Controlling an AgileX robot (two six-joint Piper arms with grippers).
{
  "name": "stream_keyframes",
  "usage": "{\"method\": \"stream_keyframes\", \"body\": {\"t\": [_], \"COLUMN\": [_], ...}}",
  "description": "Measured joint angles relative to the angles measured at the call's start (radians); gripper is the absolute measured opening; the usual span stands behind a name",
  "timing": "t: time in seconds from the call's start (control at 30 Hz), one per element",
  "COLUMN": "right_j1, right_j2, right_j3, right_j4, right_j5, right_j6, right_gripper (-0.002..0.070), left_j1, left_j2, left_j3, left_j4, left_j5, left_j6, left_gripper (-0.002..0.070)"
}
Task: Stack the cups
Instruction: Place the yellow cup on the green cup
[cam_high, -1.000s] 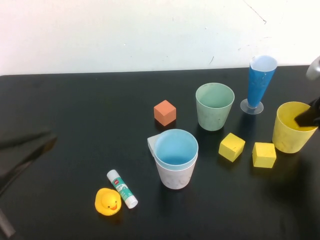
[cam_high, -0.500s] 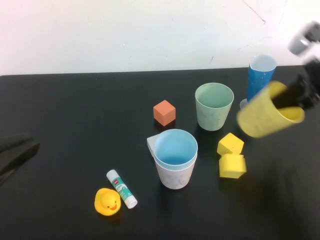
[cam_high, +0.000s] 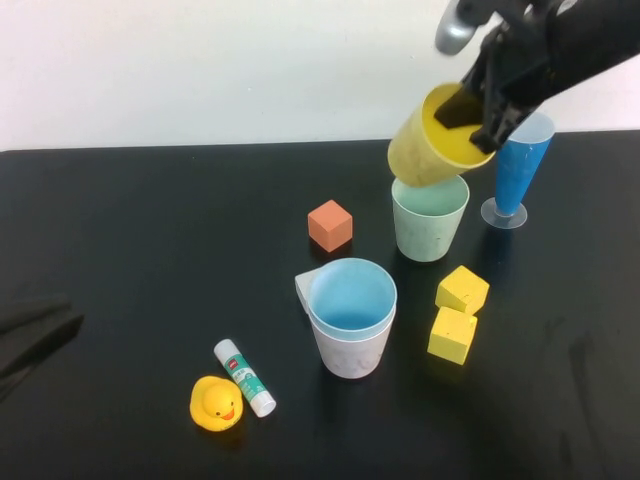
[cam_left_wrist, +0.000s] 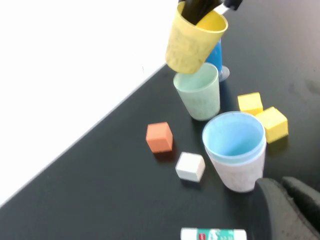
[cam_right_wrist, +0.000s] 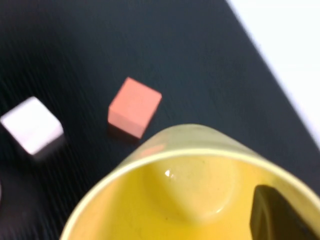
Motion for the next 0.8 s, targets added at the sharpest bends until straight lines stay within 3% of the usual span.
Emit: {"method": "stream_keyframes", "body": {"t": [0.5, 0.6, 0.8], "right_j1": [0.000, 0.000, 0.002], "right_j2": [0.107, 0.114, 0.116], "right_j3": [-0.019, -0.019, -0.078], "right_j4": [-0.072, -0.074, -0.091], "right_j5": [0.029, 0.033, 0.071], "right_j6": [0.079, 0.086, 0.087], "right_gripper": [0.0046, 0.0126, 0.0360], "left_j1": [0.000, 0.000, 0.000], "left_j2": [0.000, 0.000, 0.000], "left_j3": [0.000, 0.000, 0.000], "left_j4": [-0.002, -0.002, -0.002], "left_j5": [0.009, 0.000, -0.002], "left_j6": [-0.024, -0.025, -0.027], "left_gripper": [0.0002, 0.0002, 0.0002]}}
